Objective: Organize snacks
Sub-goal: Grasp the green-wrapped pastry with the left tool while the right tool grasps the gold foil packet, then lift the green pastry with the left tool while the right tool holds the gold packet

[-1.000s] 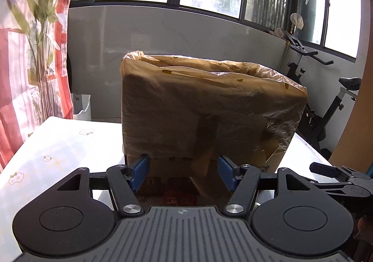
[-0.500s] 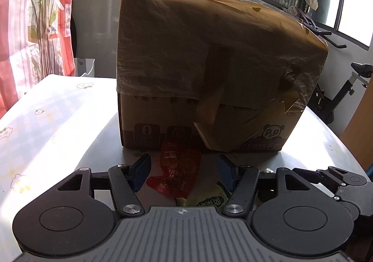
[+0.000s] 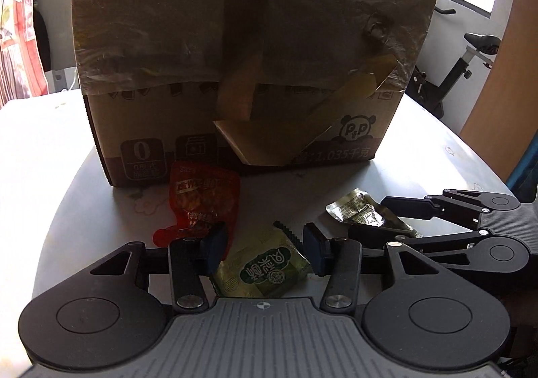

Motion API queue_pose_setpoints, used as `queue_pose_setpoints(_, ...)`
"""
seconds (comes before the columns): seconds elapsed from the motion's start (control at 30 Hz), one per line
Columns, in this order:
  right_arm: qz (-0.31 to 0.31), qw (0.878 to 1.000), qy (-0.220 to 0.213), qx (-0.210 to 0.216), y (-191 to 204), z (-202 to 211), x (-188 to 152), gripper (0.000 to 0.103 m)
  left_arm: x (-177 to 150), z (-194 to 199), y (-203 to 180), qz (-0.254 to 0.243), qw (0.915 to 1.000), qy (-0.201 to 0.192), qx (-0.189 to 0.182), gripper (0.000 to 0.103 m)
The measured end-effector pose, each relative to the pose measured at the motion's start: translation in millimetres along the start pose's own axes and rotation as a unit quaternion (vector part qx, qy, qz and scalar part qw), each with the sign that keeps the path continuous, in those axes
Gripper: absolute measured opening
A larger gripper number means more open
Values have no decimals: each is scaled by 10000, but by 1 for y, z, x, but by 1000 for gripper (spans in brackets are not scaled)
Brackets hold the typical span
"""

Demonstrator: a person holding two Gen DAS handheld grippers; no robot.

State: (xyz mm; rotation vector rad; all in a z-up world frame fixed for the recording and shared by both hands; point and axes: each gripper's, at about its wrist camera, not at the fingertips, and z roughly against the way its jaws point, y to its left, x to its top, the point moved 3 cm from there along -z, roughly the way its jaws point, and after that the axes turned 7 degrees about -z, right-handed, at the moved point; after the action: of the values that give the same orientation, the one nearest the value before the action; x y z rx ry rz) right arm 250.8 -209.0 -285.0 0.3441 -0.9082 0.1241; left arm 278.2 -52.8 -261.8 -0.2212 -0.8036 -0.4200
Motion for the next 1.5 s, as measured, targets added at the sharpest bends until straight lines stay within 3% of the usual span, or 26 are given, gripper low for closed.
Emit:
queue_pose_setpoints(0.33,-181,9998,-56,-24,-5,2,1,57,-10,0,6,54,9998,136,-118,52)
queue_pose_setpoints(0.67,-215,9997,-66,-12,-4,2,1,57,-25,24,2,292,9993,205,97,52)
queue_pose_setpoints(0.87,-230,9997,-71,-2,-4,2,1,57,-25,41,12,604,9979,-201,-76,57)
queue_pose_setpoints(1.0,-249,9997,-74,21,-4,3,1,57,-23,48,11,157,9994,-307,-24,59)
queue_pose_setpoints(1.23,-249,9997,-75,17,-3,3,1,57,-33,45,8,-615,9980,-84,-74,59)
queue_pose_setpoints(1.5,-234,9997,-75,2,-2,2,1,57,-35,32,14,-438,9988,-206,92,62)
